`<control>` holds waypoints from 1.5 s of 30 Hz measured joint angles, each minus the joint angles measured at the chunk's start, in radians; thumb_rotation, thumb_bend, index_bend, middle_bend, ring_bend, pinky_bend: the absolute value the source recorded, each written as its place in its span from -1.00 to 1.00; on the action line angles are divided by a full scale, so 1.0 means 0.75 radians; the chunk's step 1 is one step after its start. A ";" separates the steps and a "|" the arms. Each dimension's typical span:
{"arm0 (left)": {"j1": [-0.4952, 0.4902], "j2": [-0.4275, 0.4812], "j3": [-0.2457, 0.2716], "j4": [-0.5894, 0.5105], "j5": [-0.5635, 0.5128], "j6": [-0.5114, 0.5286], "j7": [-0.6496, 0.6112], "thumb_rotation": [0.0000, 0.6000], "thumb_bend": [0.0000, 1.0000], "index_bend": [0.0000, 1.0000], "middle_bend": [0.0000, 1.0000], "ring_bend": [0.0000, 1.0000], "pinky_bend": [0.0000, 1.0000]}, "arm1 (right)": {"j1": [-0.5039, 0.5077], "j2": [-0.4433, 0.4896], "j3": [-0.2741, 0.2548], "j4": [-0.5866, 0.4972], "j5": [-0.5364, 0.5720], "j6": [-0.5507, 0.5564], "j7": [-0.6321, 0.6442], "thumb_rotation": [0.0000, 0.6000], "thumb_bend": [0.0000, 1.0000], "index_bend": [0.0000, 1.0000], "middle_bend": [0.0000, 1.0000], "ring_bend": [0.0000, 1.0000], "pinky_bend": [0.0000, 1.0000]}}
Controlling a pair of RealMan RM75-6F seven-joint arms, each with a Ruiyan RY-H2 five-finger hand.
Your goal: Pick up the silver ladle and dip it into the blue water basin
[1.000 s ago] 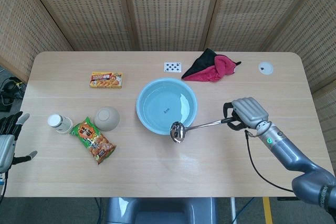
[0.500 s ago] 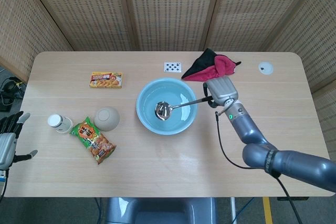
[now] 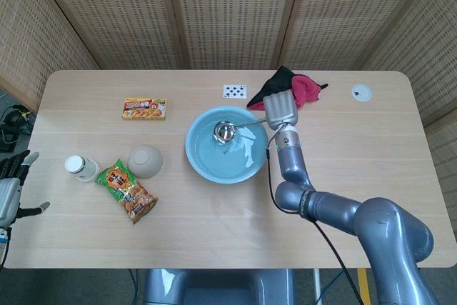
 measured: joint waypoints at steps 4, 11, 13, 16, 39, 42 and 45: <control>-0.002 0.000 0.000 0.003 -0.006 -0.007 -0.005 1.00 -1.00 -1.00 -1.00 -1.00 -1.00 | -0.007 -0.051 -0.004 0.071 -0.052 0.037 -0.061 1.00 0.87 0.65 1.00 1.00 1.00; -0.004 0.002 0.002 0.005 -0.007 -0.013 -0.015 1.00 -1.00 -1.00 -1.00 -1.00 -1.00 | -0.038 -0.104 -0.037 0.121 -0.152 0.077 -0.183 1.00 0.86 0.66 1.00 1.00 1.00; -0.003 0.003 0.003 0.003 -0.004 -0.011 -0.017 1.00 -1.00 -1.00 -1.00 -1.00 -1.00 | -0.046 -0.117 -0.046 0.125 -0.173 0.086 -0.216 1.00 0.86 0.67 1.00 1.00 1.00; -0.003 0.004 0.004 0.001 -0.002 -0.010 -0.019 1.00 -1.00 -1.00 -1.00 -1.00 -1.00 | -0.055 -0.134 -0.055 0.129 -0.189 0.096 -0.270 1.00 0.86 0.67 1.00 1.00 1.00; 0.000 0.007 0.013 -0.005 0.014 0.001 -0.025 1.00 -1.00 -1.00 -1.00 -1.00 -1.00 | -0.114 -0.098 0.136 -0.154 0.040 0.181 -0.609 1.00 0.91 0.69 1.00 1.00 1.00; -0.001 0.008 0.015 -0.008 0.017 -0.002 -0.028 1.00 -1.00 -1.00 -1.00 -1.00 -1.00 | -0.121 -0.059 0.195 -0.226 0.137 0.184 -0.616 1.00 0.92 0.70 1.00 1.00 1.00; -0.001 0.010 0.018 -0.012 0.022 -0.003 -0.032 1.00 -1.00 -1.00 -1.00 -1.00 -1.00 | -0.126 0.002 0.247 -0.306 0.221 0.188 -0.626 1.00 0.92 0.70 1.00 1.00 1.00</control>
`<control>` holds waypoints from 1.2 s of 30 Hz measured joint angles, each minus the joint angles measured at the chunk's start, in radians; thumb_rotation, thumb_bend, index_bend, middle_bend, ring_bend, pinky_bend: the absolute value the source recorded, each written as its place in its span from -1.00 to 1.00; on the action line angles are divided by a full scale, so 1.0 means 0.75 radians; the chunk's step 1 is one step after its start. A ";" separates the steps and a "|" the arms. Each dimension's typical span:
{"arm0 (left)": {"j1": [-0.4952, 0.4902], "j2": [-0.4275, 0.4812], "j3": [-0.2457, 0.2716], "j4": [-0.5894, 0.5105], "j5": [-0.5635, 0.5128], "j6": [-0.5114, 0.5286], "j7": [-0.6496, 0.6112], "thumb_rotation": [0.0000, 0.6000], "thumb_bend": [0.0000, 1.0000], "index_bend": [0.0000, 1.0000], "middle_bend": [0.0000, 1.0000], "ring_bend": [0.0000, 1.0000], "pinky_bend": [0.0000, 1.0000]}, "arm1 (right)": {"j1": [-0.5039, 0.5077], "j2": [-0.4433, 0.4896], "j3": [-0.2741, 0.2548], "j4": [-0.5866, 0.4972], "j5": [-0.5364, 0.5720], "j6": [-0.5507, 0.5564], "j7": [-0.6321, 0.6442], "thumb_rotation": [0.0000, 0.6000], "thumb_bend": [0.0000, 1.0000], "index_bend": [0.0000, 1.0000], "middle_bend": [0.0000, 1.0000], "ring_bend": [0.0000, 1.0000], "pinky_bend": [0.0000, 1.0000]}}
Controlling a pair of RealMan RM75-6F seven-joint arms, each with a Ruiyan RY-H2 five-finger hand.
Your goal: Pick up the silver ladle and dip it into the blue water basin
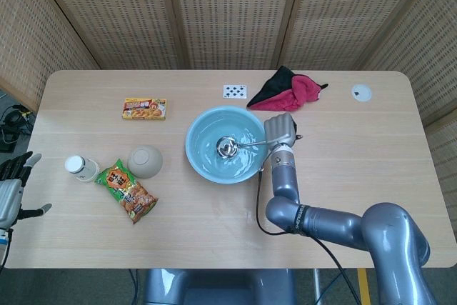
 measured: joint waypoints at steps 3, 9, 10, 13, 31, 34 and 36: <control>0.001 0.003 0.002 -0.005 0.006 0.004 -0.004 1.00 -1.00 -1.00 -1.00 -1.00 -1.00 | -0.007 0.062 0.048 -0.067 0.069 0.001 0.000 1.00 0.93 0.71 1.00 1.00 1.00; 0.004 0.008 0.006 -0.010 0.016 0.008 -0.013 1.00 -1.00 -1.00 -1.00 -1.00 -1.00 | -0.018 0.181 0.133 -0.198 0.217 -0.005 0.011 1.00 0.93 0.71 1.00 1.00 1.00; 0.004 0.009 0.007 -0.011 0.017 0.008 -0.014 1.00 -1.00 -1.00 -1.00 -1.00 -1.00 | -0.019 0.195 0.144 -0.212 0.234 -0.006 0.015 1.00 0.93 0.71 1.00 1.00 1.00; 0.004 0.010 0.009 -0.012 0.019 0.007 -0.017 1.00 -1.00 -1.00 -1.00 -1.00 -1.00 | -0.021 0.243 0.169 -0.258 0.285 -0.010 0.024 1.00 0.93 0.72 1.00 1.00 1.00; -0.003 0.005 0.007 -0.006 0.006 -0.008 -0.012 1.00 -1.00 -1.00 -1.00 -1.00 -1.00 | 0.023 0.420 0.231 -0.371 0.426 -0.008 0.072 1.00 0.94 0.72 1.00 1.00 1.00; -0.004 0.005 0.008 -0.007 0.006 -0.008 -0.010 1.00 -1.00 -1.00 -1.00 -1.00 -1.00 | 0.038 0.446 0.236 -0.387 0.462 0.009 0.061 1.00 0.94 0.72 1.00 1.00 1.00; -0.003 0.005 0.008 -0.007 0.006 -0.007 -0.010 1.00 -1.00 -1.00 -1.00 -1.00 -1.00 | 0.048 0.461 0.243 -0.396 0.493 0.022 0.053 1.00 0.94 0.73 1.00 1.00 1.00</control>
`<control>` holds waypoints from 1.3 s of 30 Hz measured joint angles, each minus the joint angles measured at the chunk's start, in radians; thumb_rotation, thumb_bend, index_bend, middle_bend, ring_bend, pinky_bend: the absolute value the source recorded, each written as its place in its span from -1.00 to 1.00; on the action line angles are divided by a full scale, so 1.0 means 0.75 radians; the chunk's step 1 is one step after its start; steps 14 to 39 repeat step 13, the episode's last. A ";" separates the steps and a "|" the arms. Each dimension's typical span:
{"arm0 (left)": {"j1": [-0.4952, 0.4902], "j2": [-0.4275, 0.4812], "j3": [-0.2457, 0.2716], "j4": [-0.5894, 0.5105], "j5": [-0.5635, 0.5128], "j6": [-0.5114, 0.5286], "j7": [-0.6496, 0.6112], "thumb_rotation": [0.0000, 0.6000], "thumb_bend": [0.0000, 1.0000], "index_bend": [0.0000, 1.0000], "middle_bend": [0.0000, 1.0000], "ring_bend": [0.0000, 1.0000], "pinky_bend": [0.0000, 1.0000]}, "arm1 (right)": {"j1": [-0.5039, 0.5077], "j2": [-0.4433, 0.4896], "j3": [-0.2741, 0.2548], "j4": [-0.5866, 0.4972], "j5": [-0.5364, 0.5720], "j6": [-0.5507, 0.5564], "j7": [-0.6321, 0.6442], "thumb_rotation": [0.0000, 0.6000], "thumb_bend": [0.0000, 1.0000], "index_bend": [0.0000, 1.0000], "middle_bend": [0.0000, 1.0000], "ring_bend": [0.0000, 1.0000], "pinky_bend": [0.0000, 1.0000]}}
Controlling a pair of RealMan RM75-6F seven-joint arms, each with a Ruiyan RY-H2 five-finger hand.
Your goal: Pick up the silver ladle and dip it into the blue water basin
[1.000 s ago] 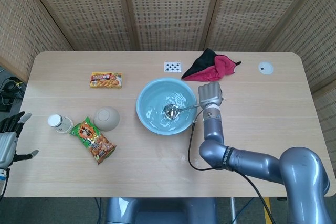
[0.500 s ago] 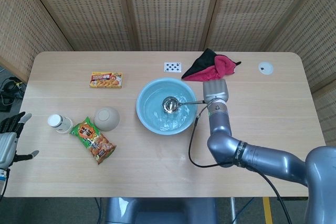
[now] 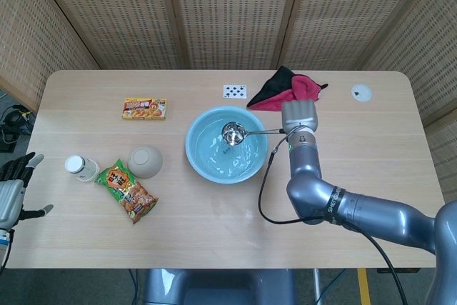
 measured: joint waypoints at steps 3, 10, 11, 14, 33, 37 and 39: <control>0.001 0.001 0.000 0.000 0.000 0.001 -0.002 1.00 -1.00 -1.00 -1.00 -1.00 -1.00 | 0.015 0.024 0.011 -0.012 0.053 0.015 -0.017 1.00 0.94 0.73 1.00 1.00 1.00; -0.001 0.000 0.000 0.003 -0.002 -0.001 -0.001 1.00 -1.00 -1.00 -1.00 -1.00 -1.00 | 0.039 0.076 0.042 -0.035 0.167 0.035 -0.050 1.00 0.93 0.73 1.00 1.00 1.00; -0.001 0.000 0.000 0.003 -0.003 -0.003 -0.001 1.00 -1.00 -1.00 -1.00 -1.00 -1.00 | 0.041 0.081 0.046 -0.037 0.180 0.037 -0.053 1.00 0.93 0.73 1.00 1.00 1.00; -0.002 0.000 0.000 0.004 -0.005 -0.006 0.000 1.00 -1.00 -1.00 -1.00 -1.00 -1.00 | 0.047 0.091 0.055 -0.039 0.209 0.041 -0.062 1.00 0.94 0.73 1.00 1.00 1.00; -0.002 0.000 0.000 0.004 -0.005 -0.006 0.000 1.00 -1.00 -1.00 -1.00 -1.00 -1.00 | 0.047 0.091 0.055 -0.039 0.209 0.041 -0.062 1.00 0.94 0.73 1.00 1.00 1.00; -0.002 0.000 0.000 0.004 -0.005 -0.006 0.000 1.00 -1.00 -1.00 -1.00 -1.00 -1.00 | 0.047 0.091 0.055 -0.039 0.209 0.041 -0.062 1.00 0.94 0.73 1.00 1.00 1.00; -0.002 0.000 0.000 0.004 -0.005 -0.006 0.000 1.00 -1.00 -1.00 -1.00 -1.00 -1.00 | 0.047 0.091 0.055 -0.039 0.209 0.041 -0.062 1.00 0.94 0.73 1.00 1.00 1.00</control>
